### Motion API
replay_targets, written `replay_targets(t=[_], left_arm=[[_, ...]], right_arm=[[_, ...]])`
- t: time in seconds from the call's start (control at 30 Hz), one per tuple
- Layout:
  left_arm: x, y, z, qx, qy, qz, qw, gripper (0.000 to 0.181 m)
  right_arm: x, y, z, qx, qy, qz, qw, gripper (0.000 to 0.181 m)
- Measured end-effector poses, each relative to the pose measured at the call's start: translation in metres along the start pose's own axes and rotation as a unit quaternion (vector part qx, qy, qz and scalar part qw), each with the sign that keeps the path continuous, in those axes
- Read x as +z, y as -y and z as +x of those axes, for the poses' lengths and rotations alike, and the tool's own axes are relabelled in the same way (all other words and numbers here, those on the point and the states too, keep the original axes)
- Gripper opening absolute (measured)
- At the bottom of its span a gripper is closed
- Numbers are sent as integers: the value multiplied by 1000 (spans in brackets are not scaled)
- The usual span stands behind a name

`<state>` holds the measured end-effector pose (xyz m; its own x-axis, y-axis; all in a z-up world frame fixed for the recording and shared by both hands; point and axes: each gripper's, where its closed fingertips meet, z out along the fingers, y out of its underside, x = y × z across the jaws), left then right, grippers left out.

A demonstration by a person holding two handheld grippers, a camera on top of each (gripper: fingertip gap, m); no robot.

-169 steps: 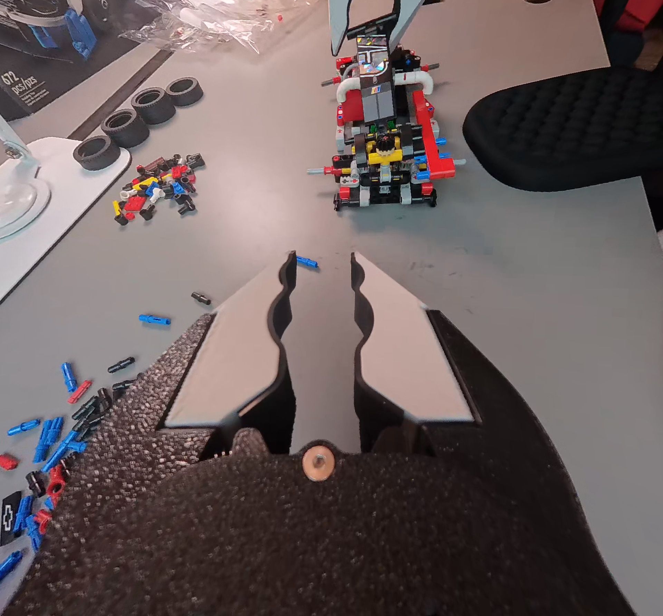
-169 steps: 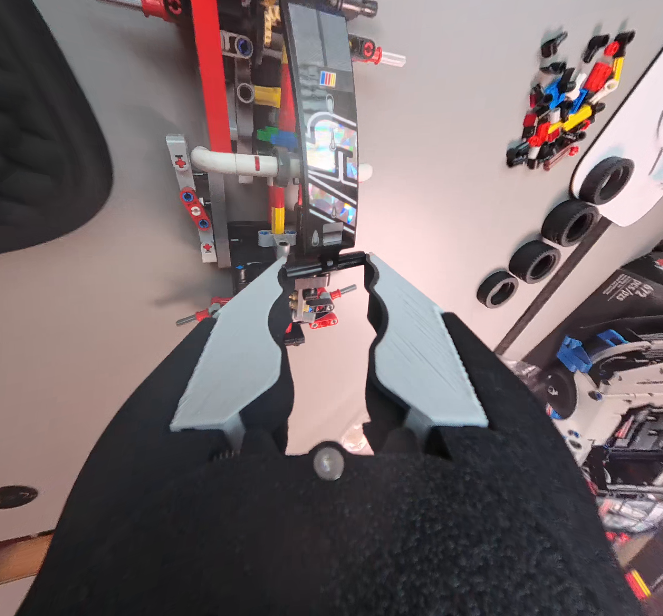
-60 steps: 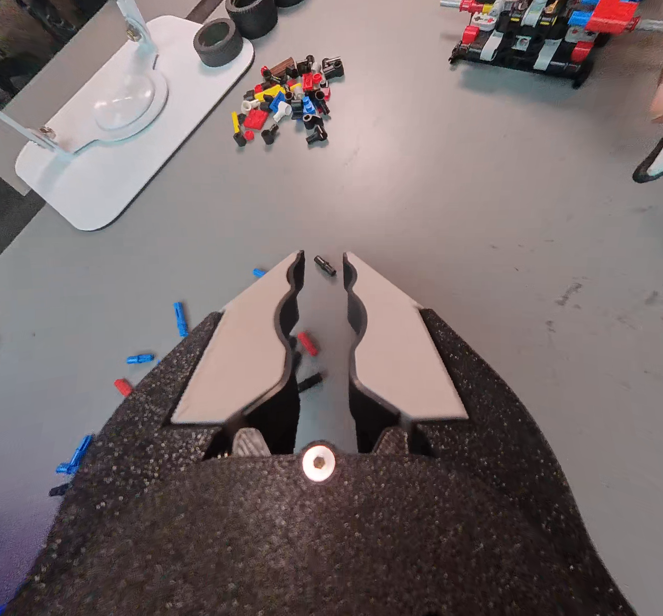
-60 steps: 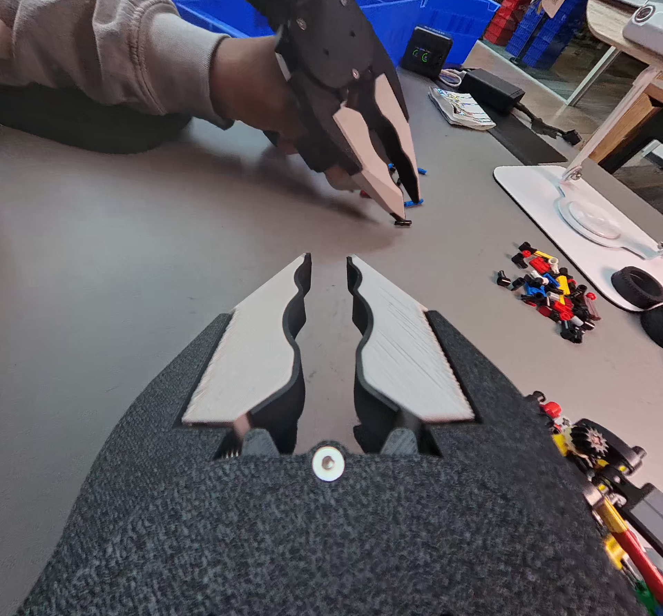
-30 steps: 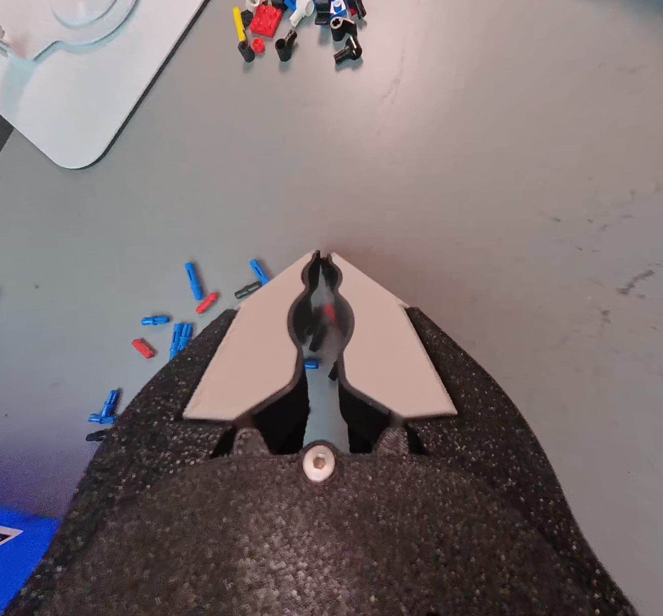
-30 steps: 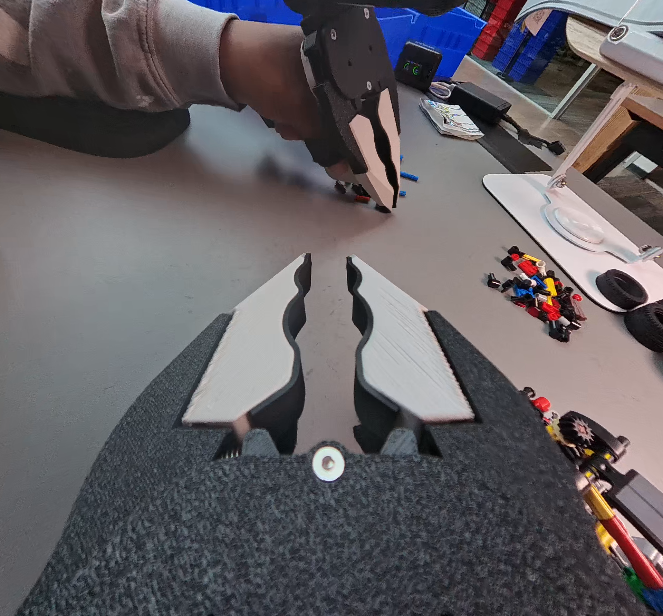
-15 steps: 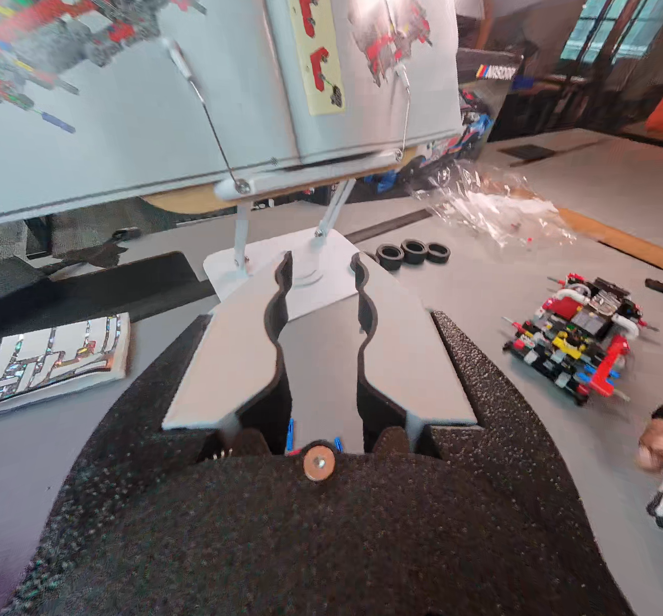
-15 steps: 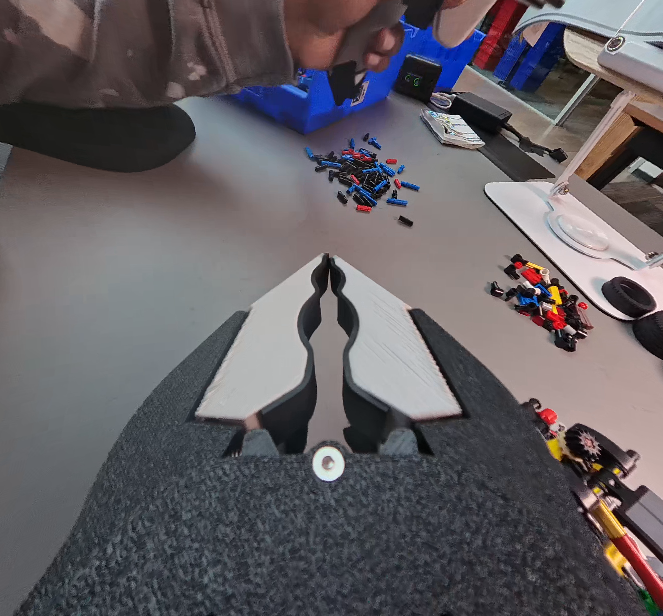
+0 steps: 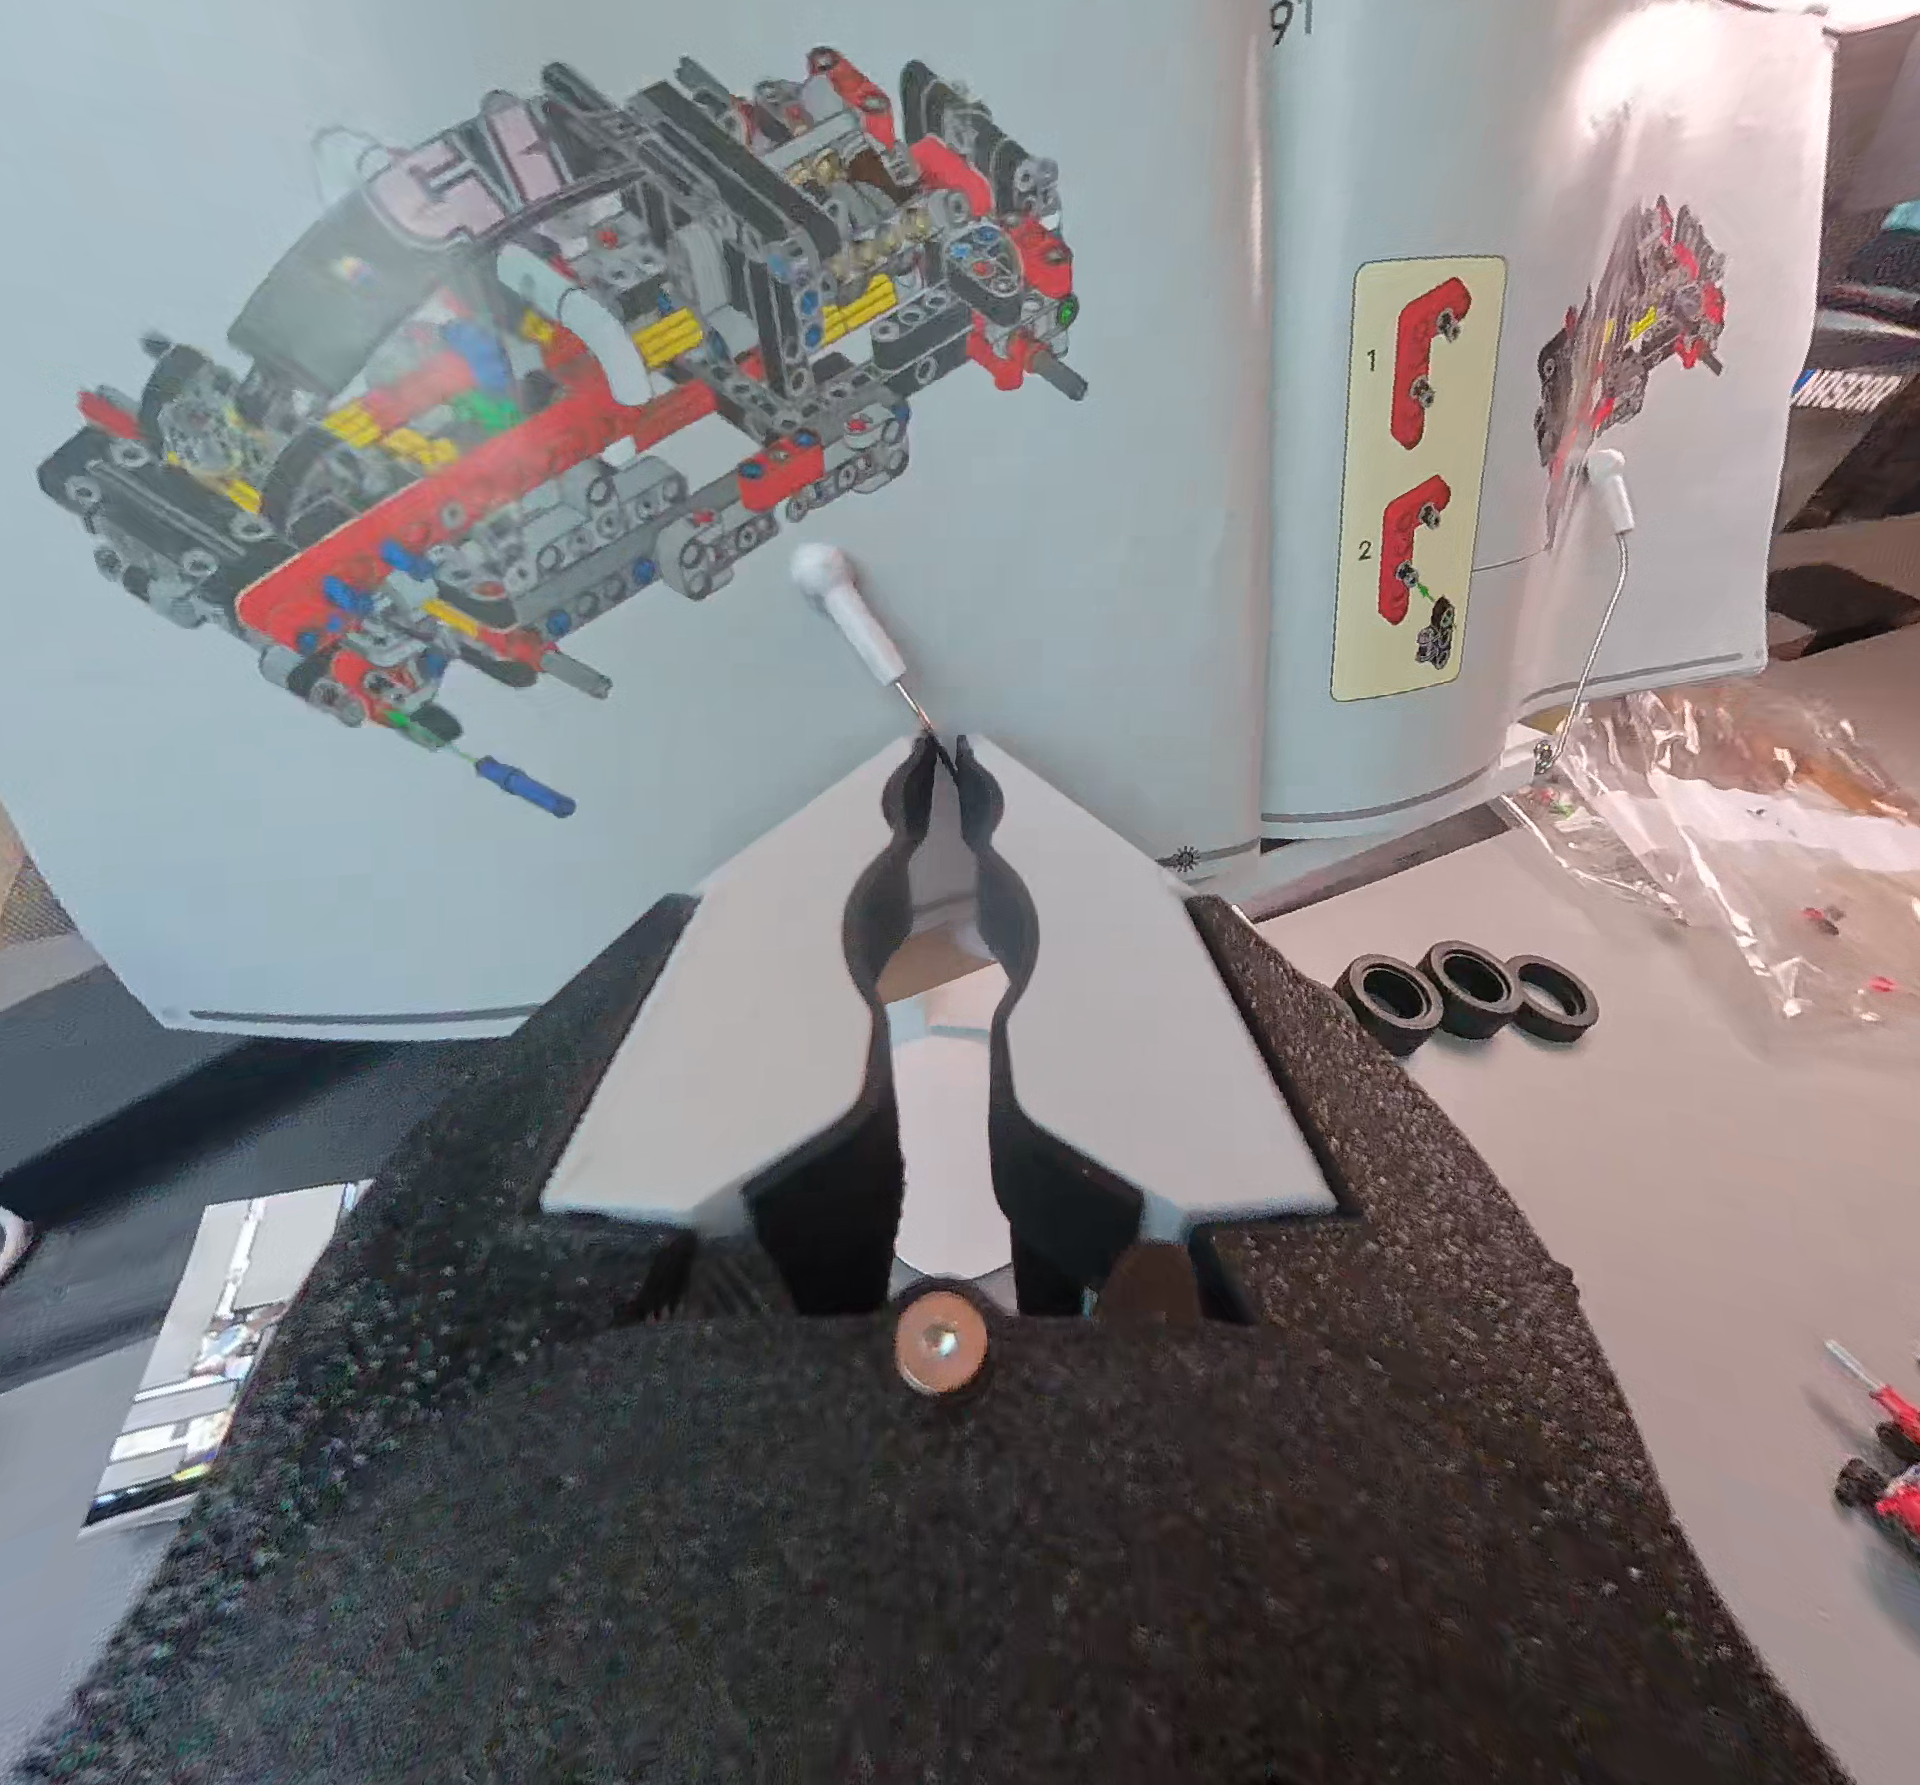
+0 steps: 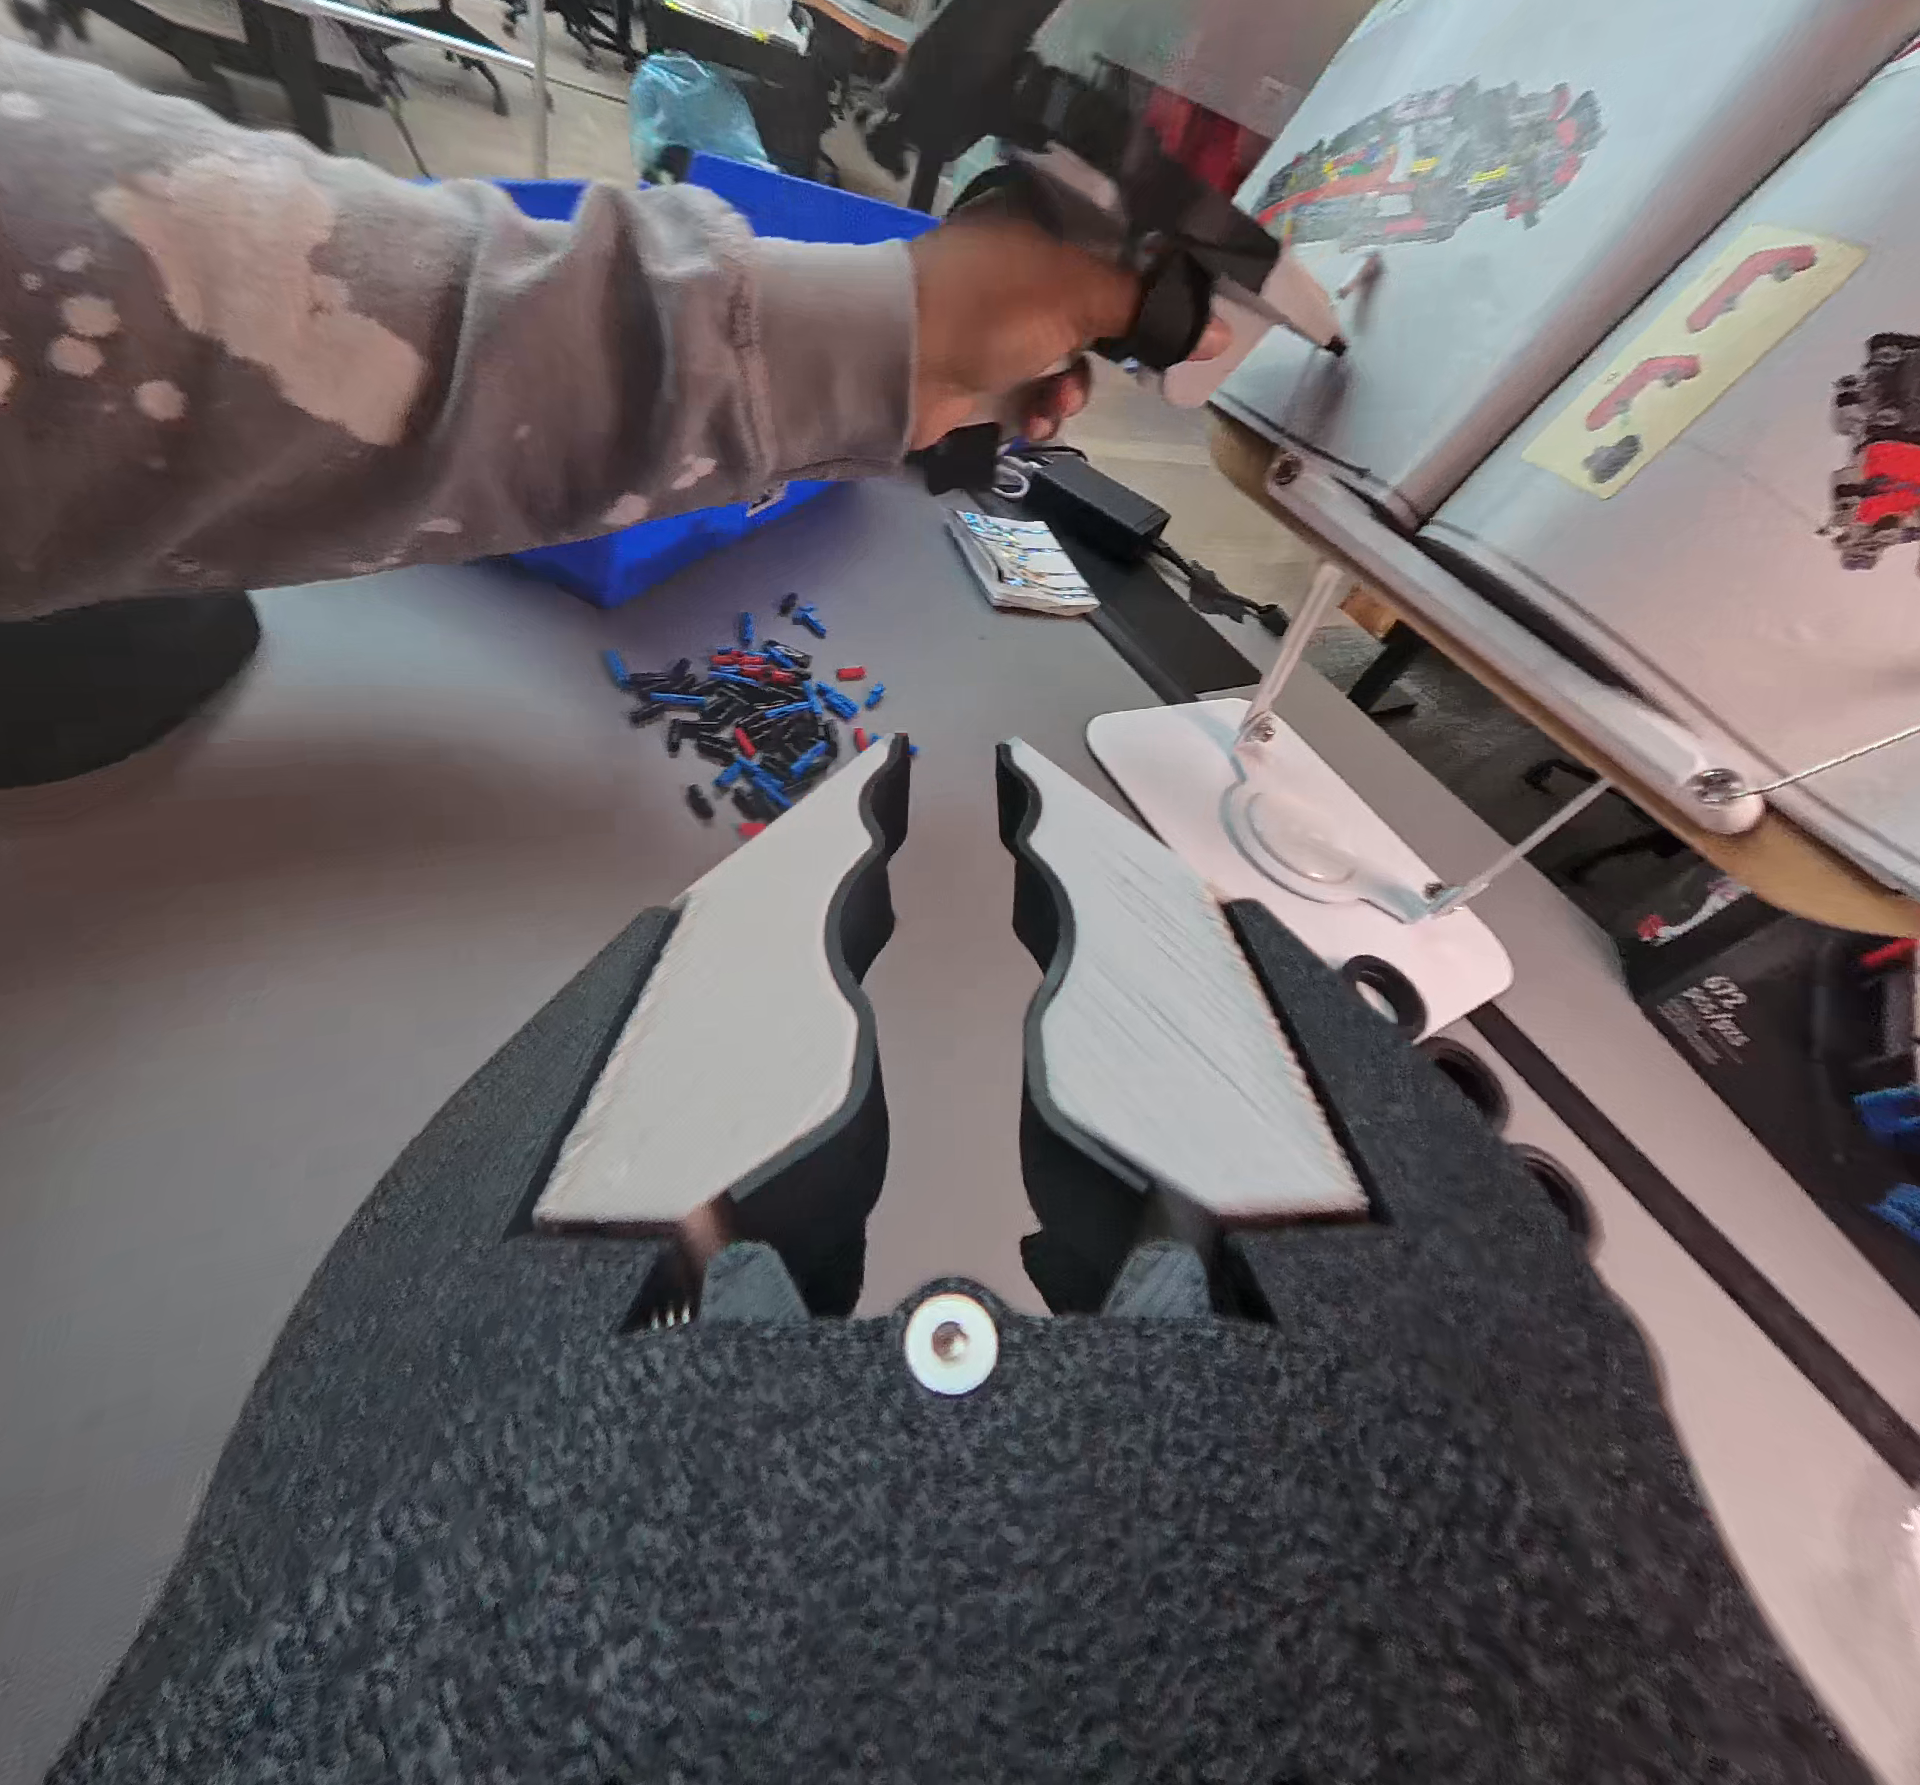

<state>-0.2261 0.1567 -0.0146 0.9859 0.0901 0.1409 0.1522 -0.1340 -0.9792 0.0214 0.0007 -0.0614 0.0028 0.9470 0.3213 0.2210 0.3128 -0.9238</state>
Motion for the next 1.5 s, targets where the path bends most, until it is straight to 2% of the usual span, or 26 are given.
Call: replay_targets(t=[0.13,0.2,0.27,0.3,0.33,0.43,0.57,0.63,0.7,0.73,0.8,0.93,1.03,1.2,1.3,1.37,1.5], left_arm=[[-16,-27,-23,-175,-11,39,984,6],[-20,-46,-25,-266,-30,45,963,9],[-24,-59,-18,-358,-65,53,930,11],[-27,-64,-13,-391,-81,57,915,11],[-30,-67,-7,-400,-88,53,911,15],[-45,-57,7,-339,-69,71,935,25],[-53,0,-3,-164,15,117,979,44],[-43,18,-16,-104,56,105,987,71],[-26,24,-32,-92,77,82,989,95],[-19,24,-38,-93,82,68,990,103],[-7,20,-48,-83,96,50,991,111],[5,7,-46,-67,95,37,993,103],[4,7,-43,-73,92,54,992,89],[-3,8,-43,-81,94,70,990,66],[-8,9,-46,-83,91,71,990,48],[-12,10,-47,-78,86,71,991,36],[-15,13,-40,-65,61,71,993,15]], right_arm=[[19,17,45,-15,-33,-21,999,17],[31,25,69,-19,-54,-22,998,18],[45,29,97,-19,-80,-29,996,20],[51,29,111,-19,-95,-30,995,21],[56,28,125,-17,-110,-32,993,22],[72,16,168,4,-153,-39,987,31],[85,-2,216,41,-200,-36,978,42],[90,-8,232,52,-206,-20,977,45],[91,-17,247,68,-214,-15,974,45],[91,-21,254,77,-219,-15,973,44],[86,-24,265,84,-234,-2,969,22],[73,-38,272,94,-270,-45,957,9],[68,-52,270,77,-288,-102,949,11],[67,-72,252,187,-239,-136,943,20],[67,-97,236,261,-191,-166,932,35],[57,-86,230,259,-193,-137,936,27],[47,-22,210,187,-192,-54,962,27]])
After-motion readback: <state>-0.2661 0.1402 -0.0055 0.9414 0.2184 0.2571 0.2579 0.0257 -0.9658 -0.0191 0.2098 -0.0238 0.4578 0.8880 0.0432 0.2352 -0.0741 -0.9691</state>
